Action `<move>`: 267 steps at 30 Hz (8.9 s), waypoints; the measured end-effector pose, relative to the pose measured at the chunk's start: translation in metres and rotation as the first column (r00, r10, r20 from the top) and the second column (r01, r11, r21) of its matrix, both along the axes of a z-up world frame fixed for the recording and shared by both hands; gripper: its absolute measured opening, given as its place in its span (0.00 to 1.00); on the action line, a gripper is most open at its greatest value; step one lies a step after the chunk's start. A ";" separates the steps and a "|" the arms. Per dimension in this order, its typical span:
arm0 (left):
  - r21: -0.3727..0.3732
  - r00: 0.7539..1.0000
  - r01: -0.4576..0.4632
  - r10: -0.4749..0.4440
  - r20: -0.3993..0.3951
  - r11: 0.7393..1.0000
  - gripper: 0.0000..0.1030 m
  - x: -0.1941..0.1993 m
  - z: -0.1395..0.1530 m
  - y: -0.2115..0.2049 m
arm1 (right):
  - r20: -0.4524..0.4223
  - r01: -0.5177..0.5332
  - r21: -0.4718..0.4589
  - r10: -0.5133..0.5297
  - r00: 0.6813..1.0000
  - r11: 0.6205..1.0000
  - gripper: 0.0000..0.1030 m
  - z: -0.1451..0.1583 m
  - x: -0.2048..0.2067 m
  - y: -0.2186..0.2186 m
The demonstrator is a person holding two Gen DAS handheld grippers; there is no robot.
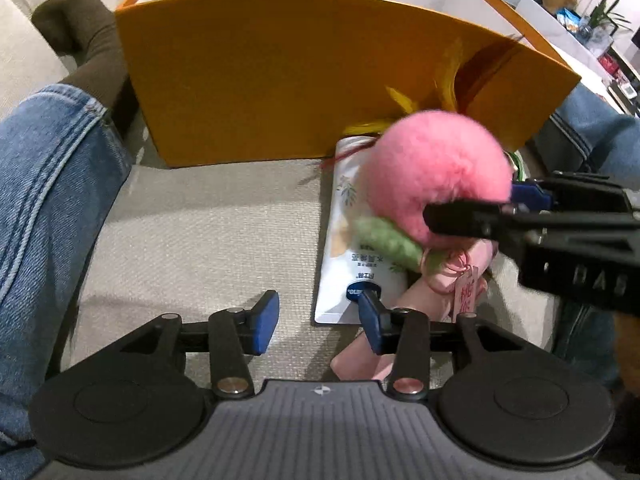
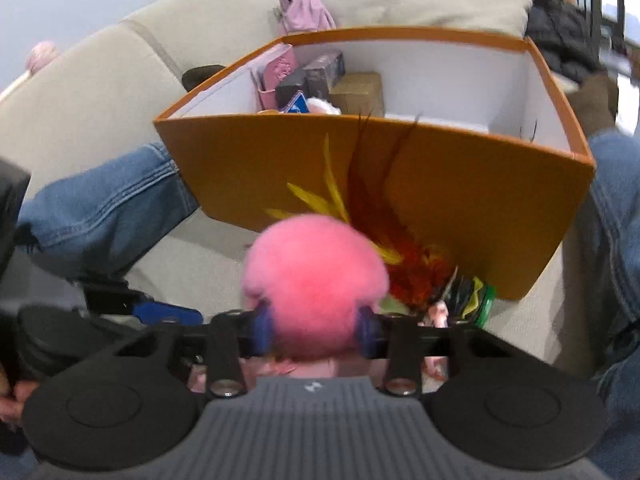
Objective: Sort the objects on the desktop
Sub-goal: 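Grasp the white Vaseline tube with the left gripper while the right grasps the pink pompom, then lift the Vaseline tube with the left gripper and the pompom keychain with the right, then carry the tube and pompom keychain with both grippers over the shoebox, then lower the tube and pompom into the shoebox and open both grippers, then move both grippers down beside the shoebox toward the pink feathered toy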
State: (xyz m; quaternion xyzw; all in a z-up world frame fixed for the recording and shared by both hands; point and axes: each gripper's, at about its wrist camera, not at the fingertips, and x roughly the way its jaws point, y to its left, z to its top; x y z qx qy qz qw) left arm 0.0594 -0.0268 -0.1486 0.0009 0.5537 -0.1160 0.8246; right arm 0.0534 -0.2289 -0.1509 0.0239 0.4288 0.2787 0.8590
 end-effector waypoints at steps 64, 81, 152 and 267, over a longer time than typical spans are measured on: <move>-0.218 0.960 -0.088 0.141 0.240 0.972 0.05 -0.028 0.072 0.008 | -0.055 -0.048 0.037 0.050 0.997 0.998 0.26 0.003 -0.016 -0.015; -0.176 0.952 -0.103 0.149 0.269 0.979 0.06 -0.007 0.068 0.004 | -0.060 -0.020 0.048 0.023 0.998 0.999 0.27 0.002 -0.015 -0.018; -0.166 0.887 -0.023 0.097 0.451 0.986 0.15 0.032 0.200 0.025 | 0.372 -0.050 0.204 -0.030 0.928 0.978 0.00 0.160 0.043 -0.023; 0.102 0.995 0.049 -0.057 0.079 0.994 0.50 -0.026 0.003 -0.035 | -0.180 0.090 0.130 -0.066 0.981 0.987 0.45 -0.015 -0.012 -0.036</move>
